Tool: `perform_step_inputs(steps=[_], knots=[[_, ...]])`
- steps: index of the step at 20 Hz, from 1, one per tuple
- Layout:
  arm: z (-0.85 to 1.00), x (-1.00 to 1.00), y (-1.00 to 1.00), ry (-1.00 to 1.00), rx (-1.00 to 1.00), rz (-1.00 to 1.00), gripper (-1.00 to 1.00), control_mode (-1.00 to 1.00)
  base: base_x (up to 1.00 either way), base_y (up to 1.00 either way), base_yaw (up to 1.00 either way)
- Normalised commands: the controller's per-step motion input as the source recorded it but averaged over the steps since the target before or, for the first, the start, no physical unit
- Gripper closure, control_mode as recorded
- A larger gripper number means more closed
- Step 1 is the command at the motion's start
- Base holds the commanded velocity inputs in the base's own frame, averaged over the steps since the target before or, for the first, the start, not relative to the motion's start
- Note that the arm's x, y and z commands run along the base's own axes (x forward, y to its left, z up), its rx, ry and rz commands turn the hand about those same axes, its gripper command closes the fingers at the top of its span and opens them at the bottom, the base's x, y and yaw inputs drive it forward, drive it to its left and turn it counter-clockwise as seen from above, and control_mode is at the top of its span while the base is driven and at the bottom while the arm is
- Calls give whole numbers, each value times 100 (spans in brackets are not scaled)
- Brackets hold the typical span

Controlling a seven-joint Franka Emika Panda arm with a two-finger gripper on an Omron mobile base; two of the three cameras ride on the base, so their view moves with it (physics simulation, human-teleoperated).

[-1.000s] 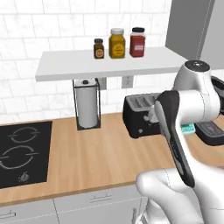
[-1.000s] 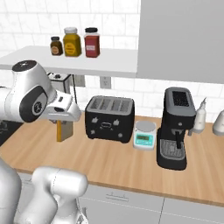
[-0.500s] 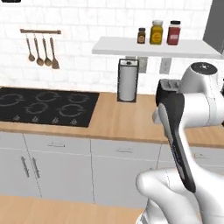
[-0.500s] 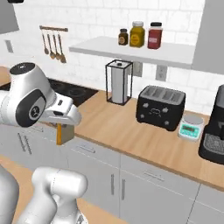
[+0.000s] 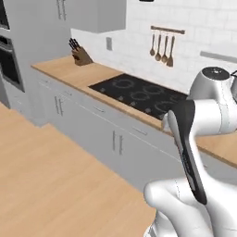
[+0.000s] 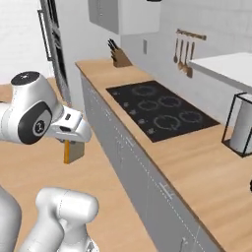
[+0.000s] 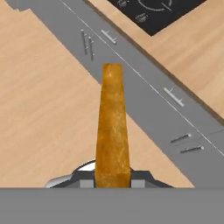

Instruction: Start the toaster. Once the lever pops up, take the bread to the plate on the dining counter.

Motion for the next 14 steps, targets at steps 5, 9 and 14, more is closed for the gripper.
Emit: perform_step_inputs(steps=[5,9,14], knots=[[0,0,0,0,0,0,100,100,-18,0,100],[0,0,0,0,0,0,100,100,-19,0,100],[0,0,0,0,0,0,100,100,-19,0,100]])
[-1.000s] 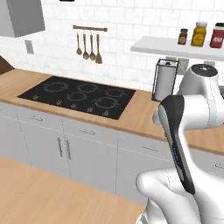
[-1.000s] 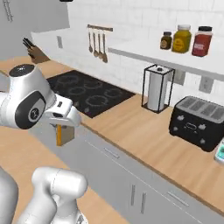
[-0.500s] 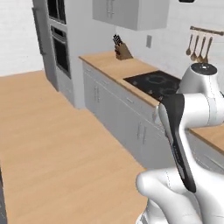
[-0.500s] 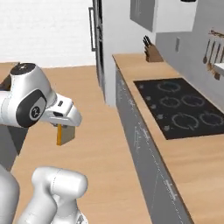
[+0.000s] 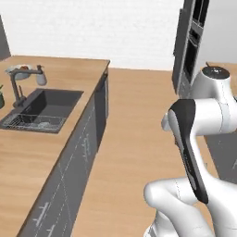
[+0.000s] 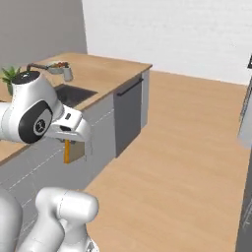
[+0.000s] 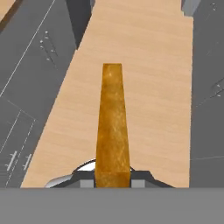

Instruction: Start the toaster. Once the lever pops up, take the bread to the plate on the dining counter.

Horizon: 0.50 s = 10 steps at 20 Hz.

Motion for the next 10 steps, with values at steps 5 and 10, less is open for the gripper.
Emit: perform_step_inputs(steps=[5,10], knots=[[0,0,0,0,0,0,100,100,-20,0,100],[0,0,0,0,0,0,100,100,-20,0,100]])
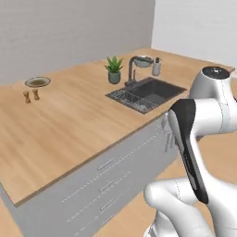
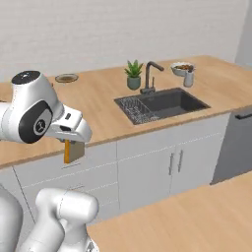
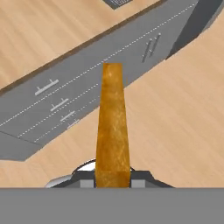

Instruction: Start the toaster. Once the lever pops up, take the bread to the plate on the dining counter.

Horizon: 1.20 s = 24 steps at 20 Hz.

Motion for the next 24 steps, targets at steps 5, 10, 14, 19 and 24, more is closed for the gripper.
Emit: perform_step_inputs(steps=[5,10,14,19,24], knots=[[0,0,0,0,0,0,100,100,-24,6,100],[0,0,0,0,0,0,100,100,-16,88,62],[0,0,0,0,0,0,100,100,0,100,7],[0,0,0,0,0,0,100,100,0,100,-5],[0,0,0,0,0,0,100,100,18,100,-12]])
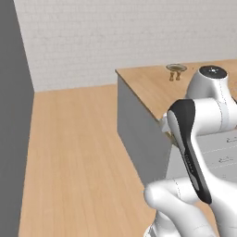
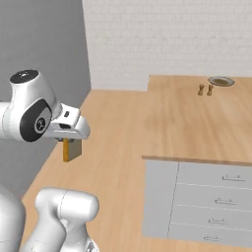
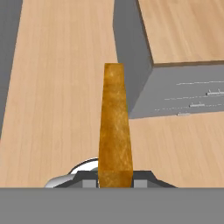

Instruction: Start the toaster. Once the lever pops up, take the bread to the plate on the dining counter.

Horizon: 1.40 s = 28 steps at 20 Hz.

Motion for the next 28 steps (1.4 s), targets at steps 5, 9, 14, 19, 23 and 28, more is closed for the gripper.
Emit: perform_step_inputs(steps=[5,9,14,19,23,28], knots=[[0,0,0,0,0,0,100,100,84,100,0],[0,0,0,0,0,0,100,100,100,100,1],[0,0,0,0,0,0,100,100,100,74,0],[0,0,0,0,0,0,100,100,100,12,0],[0,0,0,0,0,0,100,100,100,0,0],[0,0,0,0,0,0,100,100,100,0,0]])
